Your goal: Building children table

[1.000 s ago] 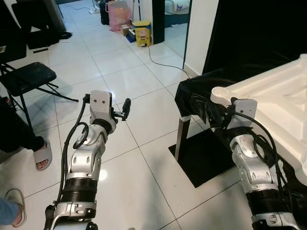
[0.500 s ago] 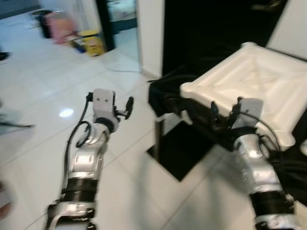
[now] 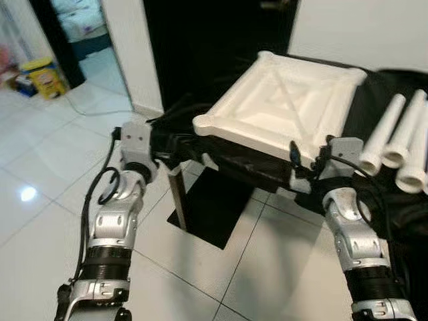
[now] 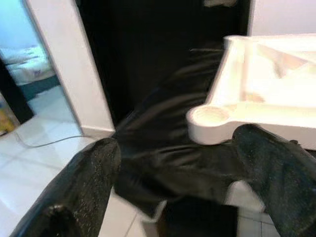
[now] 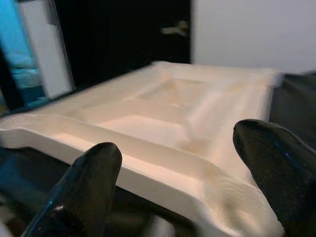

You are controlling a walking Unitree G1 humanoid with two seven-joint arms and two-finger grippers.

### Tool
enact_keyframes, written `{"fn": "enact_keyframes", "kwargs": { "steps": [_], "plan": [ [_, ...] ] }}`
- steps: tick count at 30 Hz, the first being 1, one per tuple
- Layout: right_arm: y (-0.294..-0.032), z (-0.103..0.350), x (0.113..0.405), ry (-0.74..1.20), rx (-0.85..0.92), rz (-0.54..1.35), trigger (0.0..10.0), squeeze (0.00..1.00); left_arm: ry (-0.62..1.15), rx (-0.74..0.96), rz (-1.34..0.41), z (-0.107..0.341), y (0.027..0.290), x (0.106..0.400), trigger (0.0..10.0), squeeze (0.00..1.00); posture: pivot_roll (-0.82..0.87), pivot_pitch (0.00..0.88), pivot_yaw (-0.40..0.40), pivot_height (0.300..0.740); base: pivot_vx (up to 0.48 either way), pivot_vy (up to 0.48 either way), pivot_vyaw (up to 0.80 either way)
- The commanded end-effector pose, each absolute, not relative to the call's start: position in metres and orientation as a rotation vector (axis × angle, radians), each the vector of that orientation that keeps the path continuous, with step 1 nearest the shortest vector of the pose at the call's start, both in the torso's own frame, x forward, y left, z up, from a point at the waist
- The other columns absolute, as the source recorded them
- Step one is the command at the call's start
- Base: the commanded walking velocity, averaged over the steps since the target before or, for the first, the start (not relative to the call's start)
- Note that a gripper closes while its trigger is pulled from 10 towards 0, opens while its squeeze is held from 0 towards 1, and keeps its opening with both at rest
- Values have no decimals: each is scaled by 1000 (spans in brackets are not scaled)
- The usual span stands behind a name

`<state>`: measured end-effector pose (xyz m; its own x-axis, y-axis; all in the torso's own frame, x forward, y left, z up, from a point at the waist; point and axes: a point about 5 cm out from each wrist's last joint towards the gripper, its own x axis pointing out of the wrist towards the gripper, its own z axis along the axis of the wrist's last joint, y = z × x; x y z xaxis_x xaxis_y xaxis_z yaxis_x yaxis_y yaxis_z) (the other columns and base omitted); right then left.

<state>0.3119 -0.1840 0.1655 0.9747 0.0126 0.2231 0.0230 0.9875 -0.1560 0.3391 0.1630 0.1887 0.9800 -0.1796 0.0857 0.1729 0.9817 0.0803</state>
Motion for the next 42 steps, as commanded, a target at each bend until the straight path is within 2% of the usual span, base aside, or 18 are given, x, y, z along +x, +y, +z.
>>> {"fn": "enact_keyframes", "kwargs": {
  "steps": [1,19,42],
  "plan": [
    [-187,165,312,-215,-156,-19,10000,0,-83,76,-194,185,157,338,10000,0,-8,0,45,740,0,0,-738],
    [-183,165,313,-209,-159,-2,10000,0,-87,41,-205,183,158,335,10000,0,-10,0,45,740,0,0,-713],
    [-183,176,314,-242,-182,-44,10000,0,-123,16,-273,191,158,332,10000,0,-2,0,45,740,0,0,0]
  ]
}}
